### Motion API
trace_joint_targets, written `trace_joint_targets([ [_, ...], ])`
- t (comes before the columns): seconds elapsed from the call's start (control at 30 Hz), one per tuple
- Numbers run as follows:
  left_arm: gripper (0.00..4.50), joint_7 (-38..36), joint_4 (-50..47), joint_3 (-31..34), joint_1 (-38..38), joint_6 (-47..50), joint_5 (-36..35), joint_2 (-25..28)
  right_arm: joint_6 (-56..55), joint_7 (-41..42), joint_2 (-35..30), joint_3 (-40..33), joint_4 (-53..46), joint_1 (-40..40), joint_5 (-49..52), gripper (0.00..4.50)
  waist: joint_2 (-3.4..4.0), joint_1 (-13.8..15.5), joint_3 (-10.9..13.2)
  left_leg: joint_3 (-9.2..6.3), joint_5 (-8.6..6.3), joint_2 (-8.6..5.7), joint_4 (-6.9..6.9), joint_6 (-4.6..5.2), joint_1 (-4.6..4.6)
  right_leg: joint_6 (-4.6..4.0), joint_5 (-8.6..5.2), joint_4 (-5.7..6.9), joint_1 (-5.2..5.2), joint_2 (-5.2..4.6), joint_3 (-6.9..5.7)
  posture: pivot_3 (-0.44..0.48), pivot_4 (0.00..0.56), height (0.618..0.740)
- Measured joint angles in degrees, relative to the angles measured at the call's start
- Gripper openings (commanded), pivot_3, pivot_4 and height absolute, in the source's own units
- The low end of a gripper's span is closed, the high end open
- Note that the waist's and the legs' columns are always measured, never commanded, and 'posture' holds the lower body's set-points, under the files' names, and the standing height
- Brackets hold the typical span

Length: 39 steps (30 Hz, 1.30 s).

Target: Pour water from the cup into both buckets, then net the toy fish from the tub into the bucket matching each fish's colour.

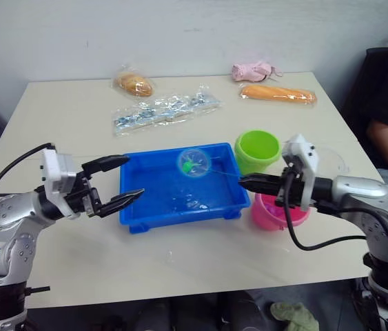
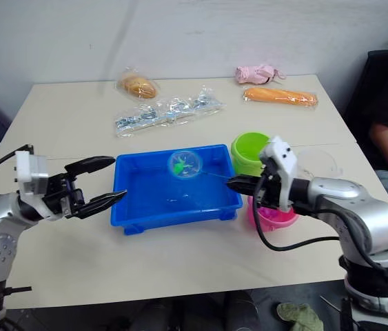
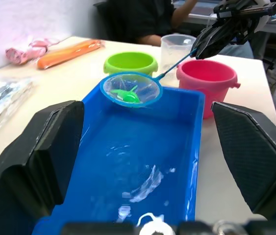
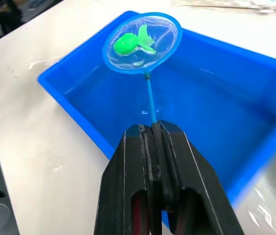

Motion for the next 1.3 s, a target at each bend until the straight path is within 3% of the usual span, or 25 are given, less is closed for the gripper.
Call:
trace_joint_targets([
  [0.23, 4.47, 0.27, 1.86, -4.48, -5.94, 1.34, -0.01, -3.08, -1.11, -5.35, -3.11, -10.75, -0.89, 4.13, 1.62, 0.00, 0.00, 0.40, 0.00, 0.07, 0.01, -0.03, 0.01, 0.01, 0.01, 0.00, 0.00, 0.00, -0.01, 0.01, 0.05, 0.000, 0.150, 0.740],
  [0.53, 4.47, 0.22, 4.03, -7.02, -8.65, 1.83, 0.35, -6.03, -12.89, -7.78, -8.76, -12.78, 7.69, 6.85, -5.97, 0.00, -0.02, 1.19, 0.01, 0.14, 0.06, -0.11, 0.05, 0.01, 0.07, 0.03, 0.02, 0.02, 0.02, 0.03, 0.11, 0.000, 0.150, 0.740],
  [0.67, 4.47, 0.10, 4.53, -7.50, -9.25, 1.71, 0.63, -6.57, -20.55, -8.27, -10.28, -10.12, 11.28, 7.33, -11.08, 0.00, -0.02, 1.12, 0.01, 0.15, 0.07, -0.13, 0.05, 0.00, 0.08, 0.03, 0.02, 0.02, 0.02, 0.04, 0.11, 0.000, 0.150, 0.740],
  [0.8, 4.47, -0.36, 5.75, -7.77, -9.38, 1.18, 0.83, -6.91, -36.11, -8.31, -13.68, -3.93, 16.54, 11.19, -22.07, 0.00, -0.03, 1.18, 0.01, 0.16, 0.07, -0.19, 0.05, -0.01, 0.08, 0.03, 0.01, 0.02, 0.03, 0.04, 0.10, 0.000, 0.150, 0.740],
  [1.17, 4.47, -0.96, 5.75, -7.77, -8.09, 0.69, 0.86, -7.45, -68.06, -13.73, -13.45, 1.45, 27.78, 12.14, -39.61, 0.00, -0.02, 1.02, 0.01, 0.16, 0.11, 0.01, 0.05, -0.06, 0.11, 0.04, 0.02, 0.03, 0.03, 0.05, 0.10, 0.000, 0.150, 0.740],
  [1.3, 4.47, -0.96, 5.75, -7.76, -7.81, 0.47, 0.95, -7.51, -74.95, -16.29, -13.52, 2.83, 30.99, 12.18, -43.81, 0.00, -0.03, 1.14, 0.01, 0.13, 0.12, 0.01, 0.06, -0.05, 0.11, 0.05, 0.02, 0.03, 0.07, 0.03, 0.09, 0.000, 0.150, 0.740],
])
